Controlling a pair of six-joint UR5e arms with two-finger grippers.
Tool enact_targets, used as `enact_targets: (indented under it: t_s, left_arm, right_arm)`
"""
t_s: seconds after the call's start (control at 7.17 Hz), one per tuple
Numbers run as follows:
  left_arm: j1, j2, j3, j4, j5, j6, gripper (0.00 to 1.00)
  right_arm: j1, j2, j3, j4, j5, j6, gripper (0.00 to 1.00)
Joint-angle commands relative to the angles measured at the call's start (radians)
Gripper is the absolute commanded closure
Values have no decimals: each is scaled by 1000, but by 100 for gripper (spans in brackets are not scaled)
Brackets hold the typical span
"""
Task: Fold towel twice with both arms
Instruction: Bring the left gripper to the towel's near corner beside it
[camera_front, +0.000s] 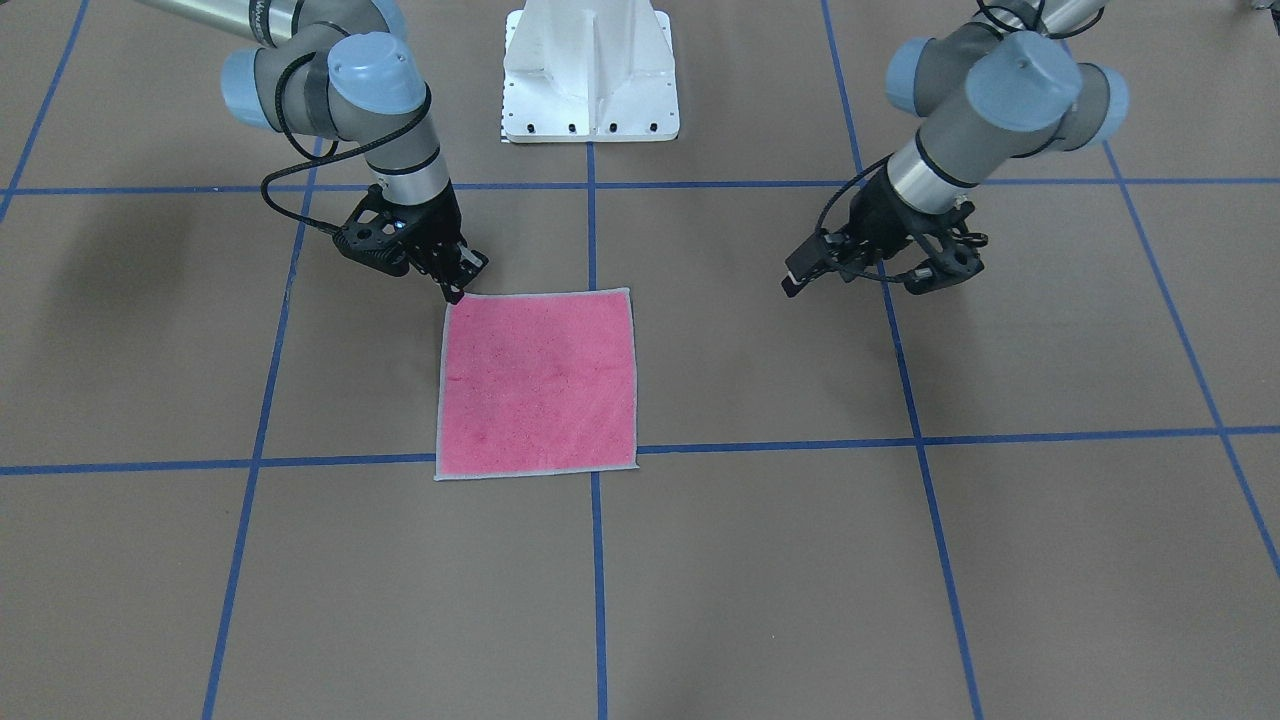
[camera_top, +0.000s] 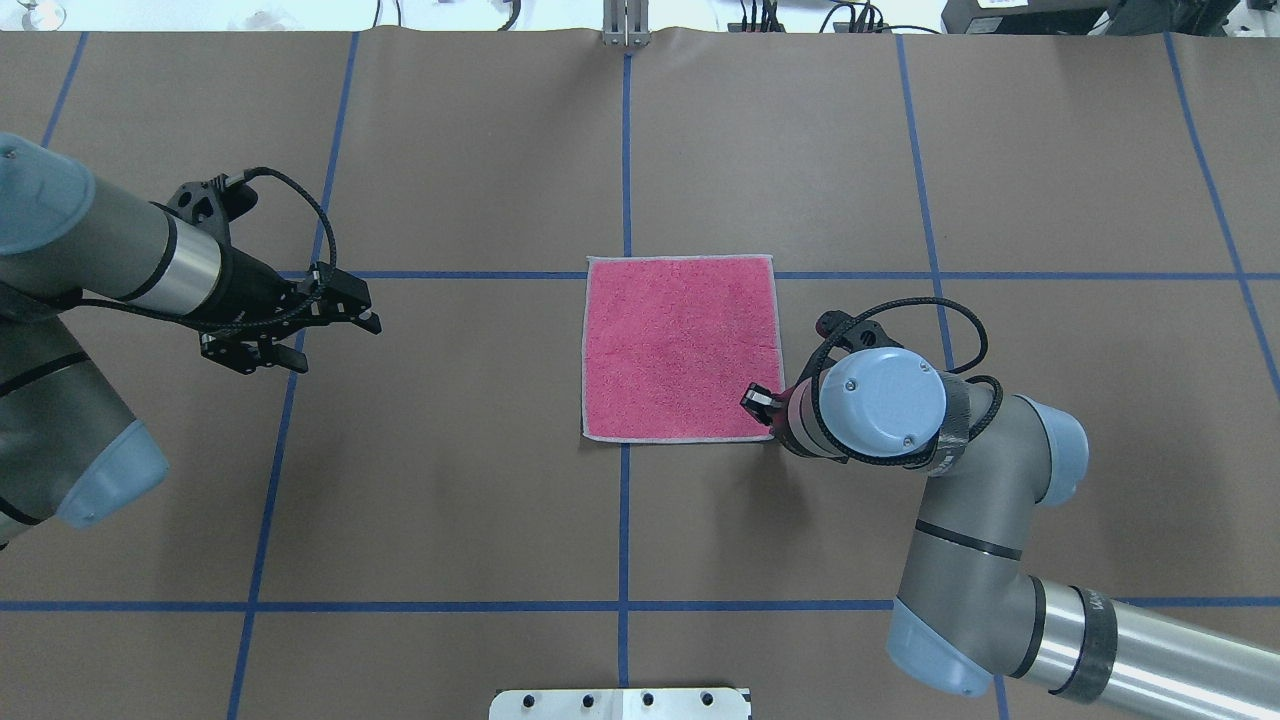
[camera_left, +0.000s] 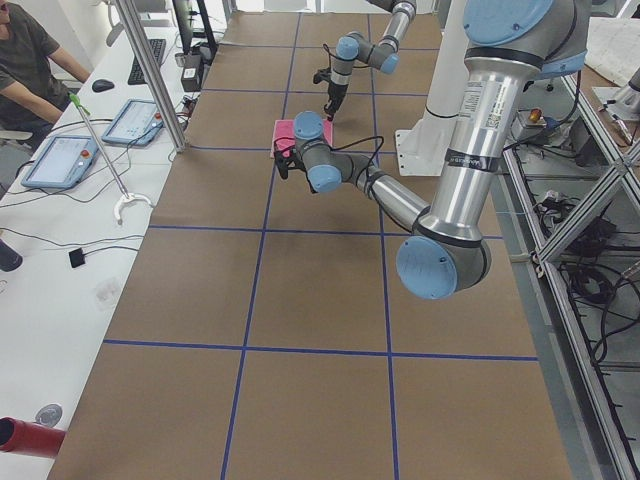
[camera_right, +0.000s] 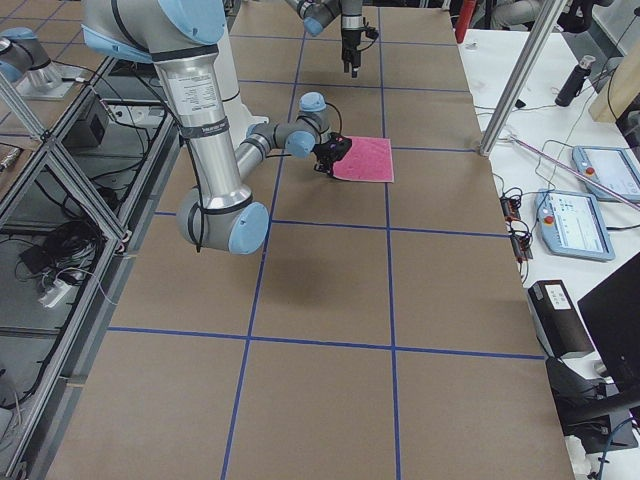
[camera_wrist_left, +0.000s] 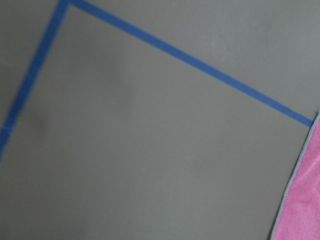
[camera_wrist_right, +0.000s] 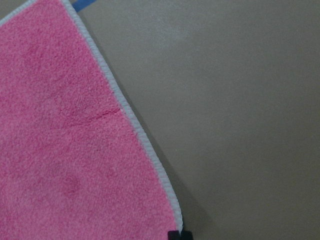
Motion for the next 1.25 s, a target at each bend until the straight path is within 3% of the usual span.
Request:
enact_targets:
  t_s: [0.0,0.28,0.56,0.7,1.12]
  left_arm:
    - [128,-154,1,189,139,-76,1]
    - [252,-214,51,197,289,-139,7]
    - [266,-346,195,194,300,-142,19]
    - [266,-354,214,192,300,-142,29]
    - [268,-354,257,146,302,-144,43]
  right_arm:
    - [3,-14,31,-3,7,1,100]
    - [1,-34,57,-3,7,1,100]
    - [1,-32,57,-3,9,-1,100]
    - [0,-32,57,-3,13,-1,100]
    - [-2,-28,54,-1,18,-2,100]
